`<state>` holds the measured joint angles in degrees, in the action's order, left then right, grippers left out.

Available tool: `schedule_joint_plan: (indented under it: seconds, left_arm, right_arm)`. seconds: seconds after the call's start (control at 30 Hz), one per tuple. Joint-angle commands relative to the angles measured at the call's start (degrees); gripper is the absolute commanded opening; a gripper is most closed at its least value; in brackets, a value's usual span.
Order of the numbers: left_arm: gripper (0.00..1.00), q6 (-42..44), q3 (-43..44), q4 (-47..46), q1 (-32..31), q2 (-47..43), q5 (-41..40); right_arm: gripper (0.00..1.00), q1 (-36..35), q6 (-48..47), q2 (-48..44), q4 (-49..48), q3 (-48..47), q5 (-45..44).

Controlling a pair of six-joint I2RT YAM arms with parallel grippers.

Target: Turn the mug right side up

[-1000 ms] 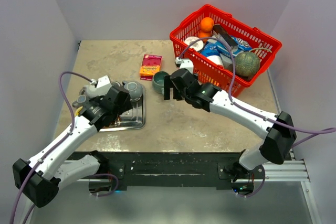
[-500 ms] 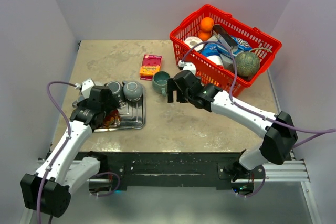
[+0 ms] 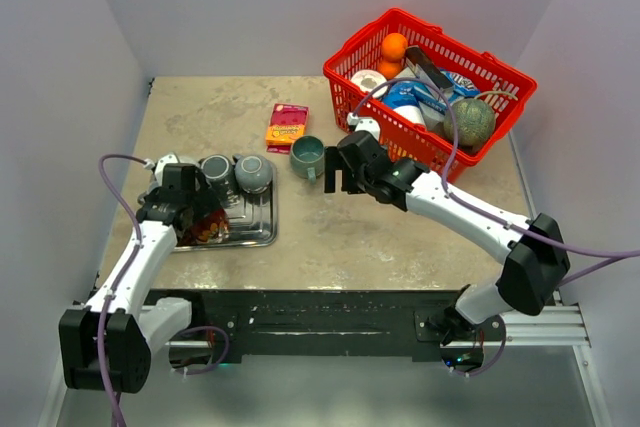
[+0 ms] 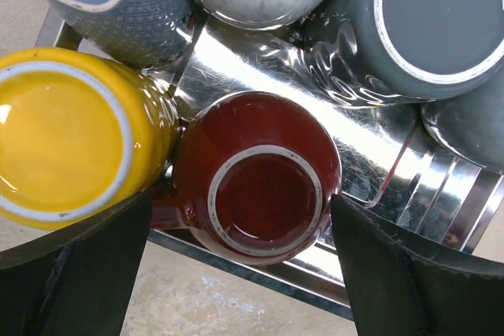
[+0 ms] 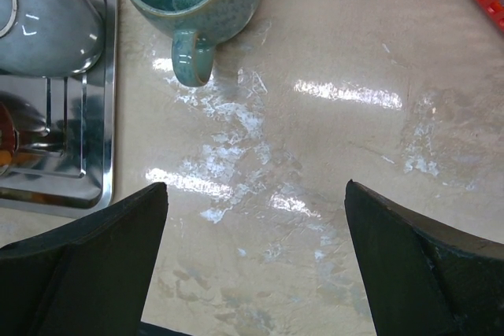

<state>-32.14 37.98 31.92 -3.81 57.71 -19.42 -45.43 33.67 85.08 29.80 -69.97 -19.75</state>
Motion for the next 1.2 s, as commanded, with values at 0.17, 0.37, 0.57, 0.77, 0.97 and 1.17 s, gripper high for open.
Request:
schedule_joint_plan:
  seconds: [0.17,0.37,0.57,0.77,0.97,1.17]
  left_arm:
    - [0.99,0.1,-2.7,-5.1,1.2,0.7,6.1]
    - [0.99,-1.9,-3.0,-5.1,1.2,0.6,9.8]
    - [0.99,-5.3,-6.4,-8.7,1.1,-1.0,16.8]
    - [0.98,-6.6,-7.6,-12.7,1.1,-0.3,24.2]
    - [0.99,-4.0,-5.7,-9.3,1.0,-2.9,25.8]
    - [0.99,-4.7,-5.9,-6.2,-1.3,-4.7,28.9]
  right_arm:
    - [0.97,0.9,1.1,-2.9,-0.4,0.4,0.0]
    - [0.97,1.2,1.2,-2.8,-0.6,0.4,0.2]
    - [0.97,1.2,1.3,-2.8,-1.1,0.7,0.9]
    - [0.97,1.3,1.4,-2.4,-1.5,1.0,1.8]
    - [0.97,1.4,1.5,-2.3,-1.6,1.2,2.5]
    - [0.97,1.3,1.6,-2.1,-2.1,1.6,3.2]
